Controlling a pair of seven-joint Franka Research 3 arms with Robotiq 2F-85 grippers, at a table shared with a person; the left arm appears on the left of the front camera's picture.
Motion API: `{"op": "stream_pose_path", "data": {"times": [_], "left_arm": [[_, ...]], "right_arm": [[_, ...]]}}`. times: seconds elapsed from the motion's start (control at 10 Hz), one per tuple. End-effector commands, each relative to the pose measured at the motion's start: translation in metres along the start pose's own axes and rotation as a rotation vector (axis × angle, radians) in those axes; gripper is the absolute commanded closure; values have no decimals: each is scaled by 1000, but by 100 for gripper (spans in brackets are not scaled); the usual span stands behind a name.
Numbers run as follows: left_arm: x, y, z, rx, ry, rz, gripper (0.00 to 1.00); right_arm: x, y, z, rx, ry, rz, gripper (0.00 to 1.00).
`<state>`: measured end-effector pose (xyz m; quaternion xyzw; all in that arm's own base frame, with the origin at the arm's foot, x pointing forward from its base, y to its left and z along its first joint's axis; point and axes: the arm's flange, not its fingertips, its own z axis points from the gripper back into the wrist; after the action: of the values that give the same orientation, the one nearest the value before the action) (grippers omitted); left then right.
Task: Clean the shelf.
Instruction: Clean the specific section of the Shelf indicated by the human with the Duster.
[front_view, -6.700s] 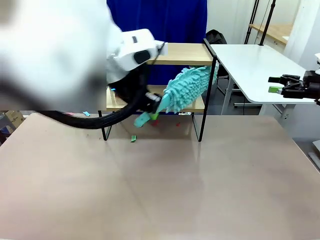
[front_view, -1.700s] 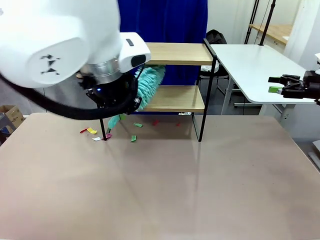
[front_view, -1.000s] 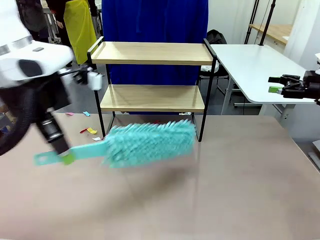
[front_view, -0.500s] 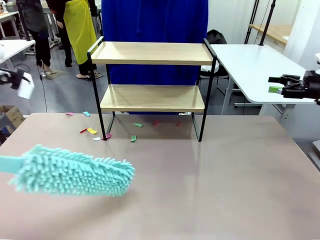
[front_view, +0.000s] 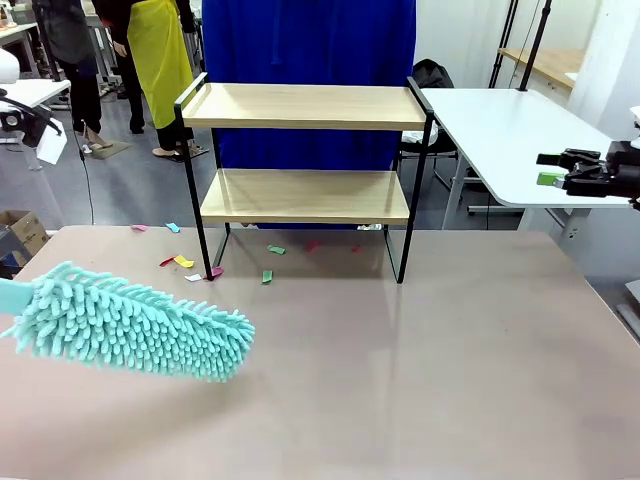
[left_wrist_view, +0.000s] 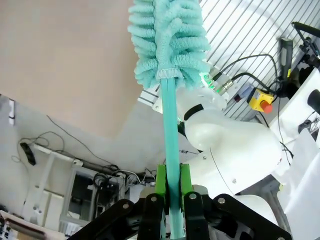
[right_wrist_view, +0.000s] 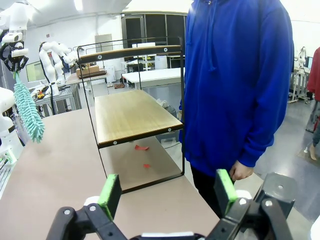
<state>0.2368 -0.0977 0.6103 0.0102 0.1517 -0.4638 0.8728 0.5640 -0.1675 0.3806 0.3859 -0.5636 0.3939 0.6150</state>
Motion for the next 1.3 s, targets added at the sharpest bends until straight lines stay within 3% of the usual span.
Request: {"op": "stream_pose_path", "data": {"times": [0.0,1.2], "left_arm": [[-10,-6,-4,-5,-14,0,87],[-10,-6,-4,-5,-14,0,87]], "right_arm": [[4,1,-1,-2,11,-6,0],[4,1,-1,-2,11,-6,0]]}}
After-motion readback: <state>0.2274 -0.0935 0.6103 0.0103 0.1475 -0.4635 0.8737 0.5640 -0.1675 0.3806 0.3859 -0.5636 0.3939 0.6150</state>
